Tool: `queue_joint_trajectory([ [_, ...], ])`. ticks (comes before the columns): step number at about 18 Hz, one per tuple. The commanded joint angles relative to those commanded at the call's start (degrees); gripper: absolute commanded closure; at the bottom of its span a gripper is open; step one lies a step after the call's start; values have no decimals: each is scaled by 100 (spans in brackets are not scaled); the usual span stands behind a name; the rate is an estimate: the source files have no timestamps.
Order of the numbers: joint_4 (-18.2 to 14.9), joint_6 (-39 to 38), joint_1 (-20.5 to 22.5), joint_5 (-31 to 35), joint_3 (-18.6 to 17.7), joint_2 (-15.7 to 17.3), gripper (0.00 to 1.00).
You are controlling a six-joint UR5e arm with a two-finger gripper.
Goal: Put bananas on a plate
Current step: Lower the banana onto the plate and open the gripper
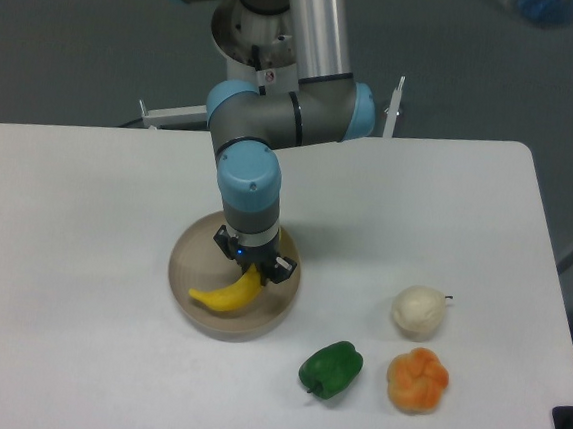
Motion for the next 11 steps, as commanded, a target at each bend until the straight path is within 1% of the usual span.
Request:
queue_joint_trajectory([
  [8, 9, 27, 0, 0, 18, -26, 60],
  [11, 18, 35, 0, 0, 9, -44, 57],
])
